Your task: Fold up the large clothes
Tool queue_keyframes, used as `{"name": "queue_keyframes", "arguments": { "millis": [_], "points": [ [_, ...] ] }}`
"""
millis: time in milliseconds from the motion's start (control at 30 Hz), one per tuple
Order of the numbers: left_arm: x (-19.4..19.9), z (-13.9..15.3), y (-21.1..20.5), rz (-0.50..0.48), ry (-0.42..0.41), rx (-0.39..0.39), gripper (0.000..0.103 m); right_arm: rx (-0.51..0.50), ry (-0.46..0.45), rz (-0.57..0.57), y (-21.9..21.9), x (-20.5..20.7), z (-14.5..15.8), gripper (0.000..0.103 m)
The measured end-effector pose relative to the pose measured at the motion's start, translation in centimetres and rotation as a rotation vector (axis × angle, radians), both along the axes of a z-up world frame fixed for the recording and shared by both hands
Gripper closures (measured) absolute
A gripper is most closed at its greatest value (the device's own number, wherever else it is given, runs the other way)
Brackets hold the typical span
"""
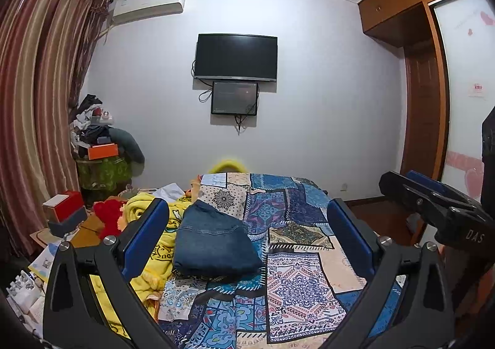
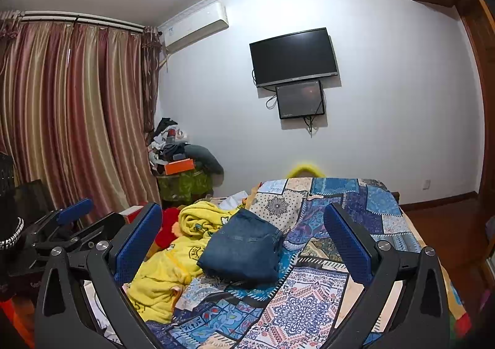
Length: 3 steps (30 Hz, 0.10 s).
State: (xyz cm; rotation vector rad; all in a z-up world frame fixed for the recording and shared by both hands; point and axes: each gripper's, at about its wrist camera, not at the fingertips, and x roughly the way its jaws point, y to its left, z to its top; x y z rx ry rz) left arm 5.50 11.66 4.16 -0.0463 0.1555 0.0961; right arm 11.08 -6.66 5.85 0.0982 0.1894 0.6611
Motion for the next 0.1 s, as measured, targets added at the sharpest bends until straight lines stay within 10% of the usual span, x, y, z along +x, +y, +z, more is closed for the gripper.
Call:
{"name": "queue_keyframes", "arguments": {
  "millis": [100],
  "points": [
    [0.06, 0.04, -0.06, -0.003, 0.000, -0.005, 0.000, 0.000, 0.000, 0.001, 0.04, 0.09, 0.02, 0.000]
  ]
}}
